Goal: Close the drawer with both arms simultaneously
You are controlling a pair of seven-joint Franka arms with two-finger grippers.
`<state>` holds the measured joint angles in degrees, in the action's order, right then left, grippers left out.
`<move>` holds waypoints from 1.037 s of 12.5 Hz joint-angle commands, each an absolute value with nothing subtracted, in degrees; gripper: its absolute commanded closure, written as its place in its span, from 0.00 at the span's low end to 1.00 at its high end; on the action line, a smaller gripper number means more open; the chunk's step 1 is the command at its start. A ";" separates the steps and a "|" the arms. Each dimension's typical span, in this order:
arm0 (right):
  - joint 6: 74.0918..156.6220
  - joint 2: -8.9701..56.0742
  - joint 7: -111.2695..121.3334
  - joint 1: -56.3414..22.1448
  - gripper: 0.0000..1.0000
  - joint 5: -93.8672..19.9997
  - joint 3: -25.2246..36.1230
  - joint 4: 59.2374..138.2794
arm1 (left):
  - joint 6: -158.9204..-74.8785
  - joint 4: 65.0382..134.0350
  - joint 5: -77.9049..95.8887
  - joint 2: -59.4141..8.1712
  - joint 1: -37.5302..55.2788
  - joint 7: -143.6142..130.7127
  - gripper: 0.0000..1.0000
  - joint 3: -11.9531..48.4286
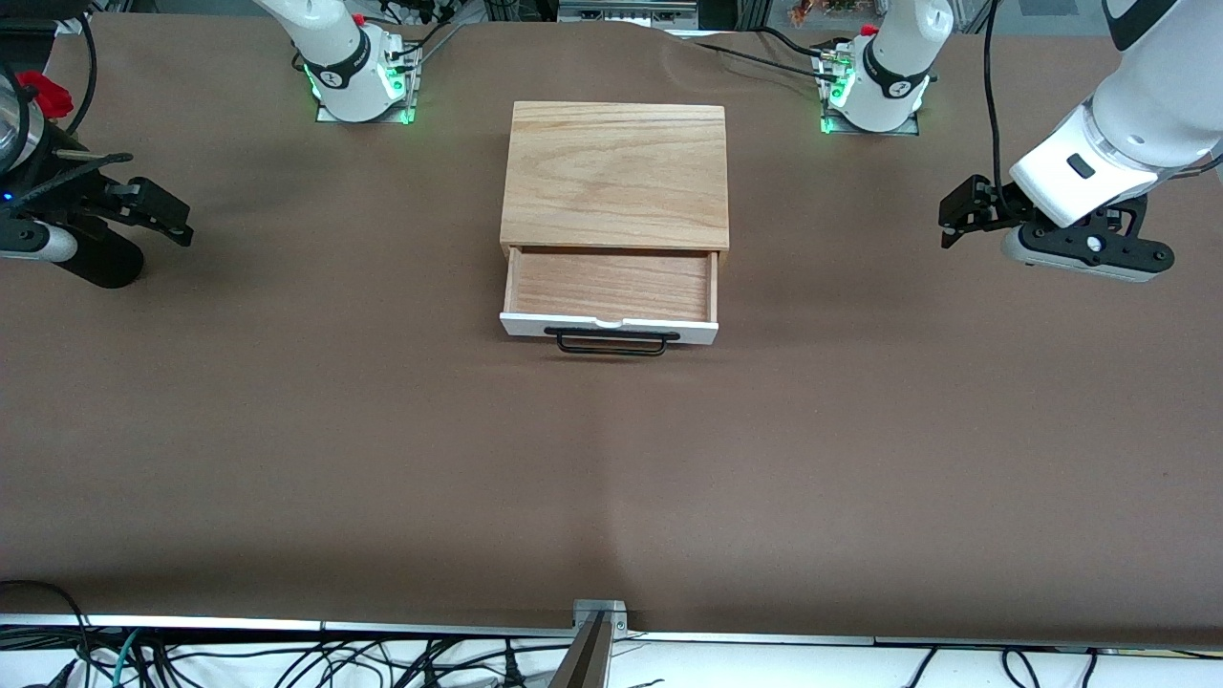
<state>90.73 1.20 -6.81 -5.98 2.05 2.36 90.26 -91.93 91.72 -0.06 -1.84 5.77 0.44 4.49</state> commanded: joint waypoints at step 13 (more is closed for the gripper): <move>90.35 1.58 0.97 -5.80 0.00 2.37 2.81 89.56 | -90.62 90.09 0.18 -2.55 5.54 0.79 0.00 4.75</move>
<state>90.81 1.28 -0.06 -5.95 2.05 2.73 90.27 -91.92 91.72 -0.06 -1.84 5.77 0.44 4.49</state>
